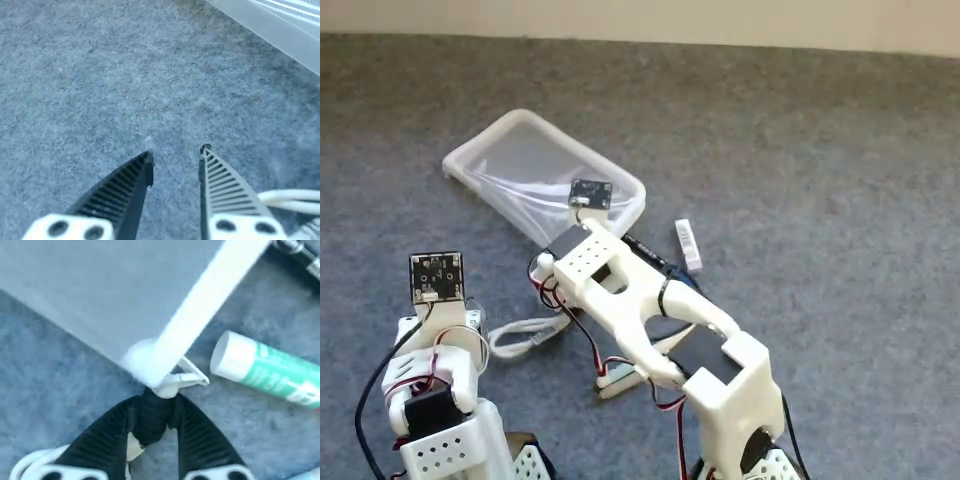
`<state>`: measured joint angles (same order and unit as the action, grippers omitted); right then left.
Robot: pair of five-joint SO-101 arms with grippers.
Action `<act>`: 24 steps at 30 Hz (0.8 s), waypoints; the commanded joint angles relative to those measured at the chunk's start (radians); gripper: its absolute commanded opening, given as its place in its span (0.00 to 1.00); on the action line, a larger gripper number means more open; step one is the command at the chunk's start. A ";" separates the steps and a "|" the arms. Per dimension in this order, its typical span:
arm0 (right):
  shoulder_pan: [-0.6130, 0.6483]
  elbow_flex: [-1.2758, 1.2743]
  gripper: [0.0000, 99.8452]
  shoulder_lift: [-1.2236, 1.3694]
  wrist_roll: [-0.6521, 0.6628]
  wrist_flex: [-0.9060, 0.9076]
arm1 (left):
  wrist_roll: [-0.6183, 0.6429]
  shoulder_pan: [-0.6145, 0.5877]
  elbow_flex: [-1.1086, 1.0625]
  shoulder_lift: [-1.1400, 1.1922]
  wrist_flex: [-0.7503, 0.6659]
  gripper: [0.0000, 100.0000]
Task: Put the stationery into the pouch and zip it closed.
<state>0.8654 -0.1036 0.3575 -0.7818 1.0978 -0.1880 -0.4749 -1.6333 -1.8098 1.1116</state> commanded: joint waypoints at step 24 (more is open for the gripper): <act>-0.067 -0.311 0.00 -0.581 0.799 -0.041 | 0.204 -0.005 0.160 0.005 0.055 0.33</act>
<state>0.8193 -0.4181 -0.1396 -0.0084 1.0687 -0.0560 -0.4749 -1.5689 -1.8098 1.1208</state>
